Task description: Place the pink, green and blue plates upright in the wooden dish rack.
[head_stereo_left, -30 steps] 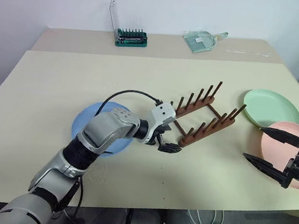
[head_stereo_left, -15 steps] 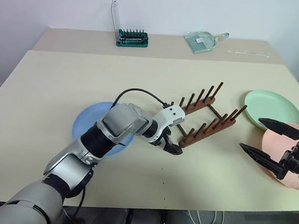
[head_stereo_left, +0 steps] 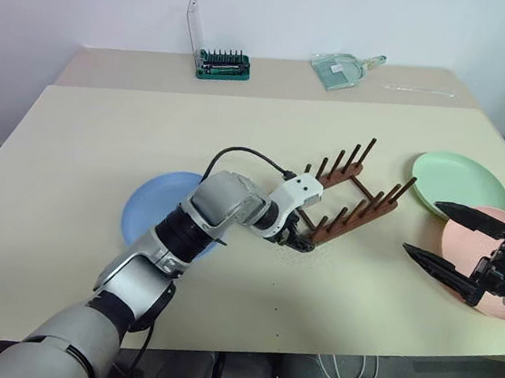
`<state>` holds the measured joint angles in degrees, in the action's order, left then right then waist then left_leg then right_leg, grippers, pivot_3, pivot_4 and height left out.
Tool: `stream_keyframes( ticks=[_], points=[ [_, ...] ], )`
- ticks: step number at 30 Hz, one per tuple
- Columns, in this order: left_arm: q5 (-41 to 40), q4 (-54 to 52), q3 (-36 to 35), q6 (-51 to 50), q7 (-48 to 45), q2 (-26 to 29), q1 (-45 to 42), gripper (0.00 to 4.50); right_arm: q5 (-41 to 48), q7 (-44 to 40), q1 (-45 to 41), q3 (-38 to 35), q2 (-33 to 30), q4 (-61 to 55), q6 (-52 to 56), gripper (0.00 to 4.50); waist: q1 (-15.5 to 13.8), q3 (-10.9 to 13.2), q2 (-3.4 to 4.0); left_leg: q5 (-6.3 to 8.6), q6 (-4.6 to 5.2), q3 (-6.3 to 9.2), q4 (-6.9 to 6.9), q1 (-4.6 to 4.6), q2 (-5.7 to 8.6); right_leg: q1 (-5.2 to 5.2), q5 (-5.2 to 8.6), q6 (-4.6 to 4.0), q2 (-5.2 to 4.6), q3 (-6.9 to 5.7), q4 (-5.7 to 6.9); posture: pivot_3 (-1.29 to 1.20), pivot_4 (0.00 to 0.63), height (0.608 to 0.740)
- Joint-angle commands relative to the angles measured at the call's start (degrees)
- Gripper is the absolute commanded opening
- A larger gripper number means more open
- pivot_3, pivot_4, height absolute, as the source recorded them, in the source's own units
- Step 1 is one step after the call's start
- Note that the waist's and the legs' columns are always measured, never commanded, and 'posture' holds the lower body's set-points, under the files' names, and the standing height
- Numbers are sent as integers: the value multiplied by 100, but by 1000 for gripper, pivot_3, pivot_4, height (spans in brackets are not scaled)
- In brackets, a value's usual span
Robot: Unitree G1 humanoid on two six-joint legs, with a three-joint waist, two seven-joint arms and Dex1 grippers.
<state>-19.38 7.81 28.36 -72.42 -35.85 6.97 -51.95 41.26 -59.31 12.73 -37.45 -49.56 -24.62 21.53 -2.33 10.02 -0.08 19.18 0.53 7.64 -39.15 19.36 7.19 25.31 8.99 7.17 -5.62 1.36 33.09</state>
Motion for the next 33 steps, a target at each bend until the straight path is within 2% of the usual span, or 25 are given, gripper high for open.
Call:
stream_keyframes(
  ticks=[1,3,4,11,16,19,22,24,29,33],
  points=[
    [97,86,61,-4,61,-20,53,1126,69,53,-51,-249,-30,-190,-45,4500,-1,0,0,0,0,0,0,0,0,0,0,-1,0,0,0,0,150,740],
    [105,130,42,-17,38,-20,23,99,48,67,-44,-240,-28,-199,-64,4500,0,0,-1,0,0,0,0,1,0,1,0,0,0,0,0,0,150,740],
    [125,152,34,22,36,-18,9,38,56,78,-41,-240,-24,-210,-61,4500,0,0,0,0,0,0,0,0,0,1,-1,-1,0,0,0,0,150,740],
    [273,307,-62,271,40,81,-73,38,49,131,47,-248,28,-290,-63,4500,0,1,-1,0,0,0,0,1,0,2,1,2,0,0,0,0,150,740],
    [277,-46,250,426,-265,354,-107,38,47,148,43,-235,17,-278,-64,4500,15,1,-2,0,-1,0,0,2,-1,4,2,3,0,0,0,0,150,740],
    [-202,-430,-49,-153,-532,406,-117,38,40,151,53,-222,16,-274,-62,4500,13,2,-1,2,-4,-2,1,3,-2,8,0,-1,1,0,1,0,150,740],
    [-379,-619,-342,-584,-459,455,-84,856,48,148,85,-230,23,-300,-57,4500,5,3,-2,2,-3,-1,1,6,-1,9,0,0,1,0,1,0,150,740],
    [-369,-792,-288,-582,-418,546,-48,1844,43,147,90,-221,27,-296,-64,4500,9,3,-2,2,-4,0,1,5,-1,9,-2,-4,1,0,1,0,150,740],
    [-346,-904,-501,-487,-81,313,40,4481,59,159,25,-146,11,-262,-45,4500,2,3,-3,-6,-18,-1,1,6,-1,9,-5,-9,1,0,0,0,150,740],
    [-187,-866,-488,-282,347,10,211,4481,44,162,-44,-120,-3,-217,-56,4500,3,3,-3,-6,-18,-1,1,5,-1,9,-5,-9,1,1,0,0,150,740]
  ],
)
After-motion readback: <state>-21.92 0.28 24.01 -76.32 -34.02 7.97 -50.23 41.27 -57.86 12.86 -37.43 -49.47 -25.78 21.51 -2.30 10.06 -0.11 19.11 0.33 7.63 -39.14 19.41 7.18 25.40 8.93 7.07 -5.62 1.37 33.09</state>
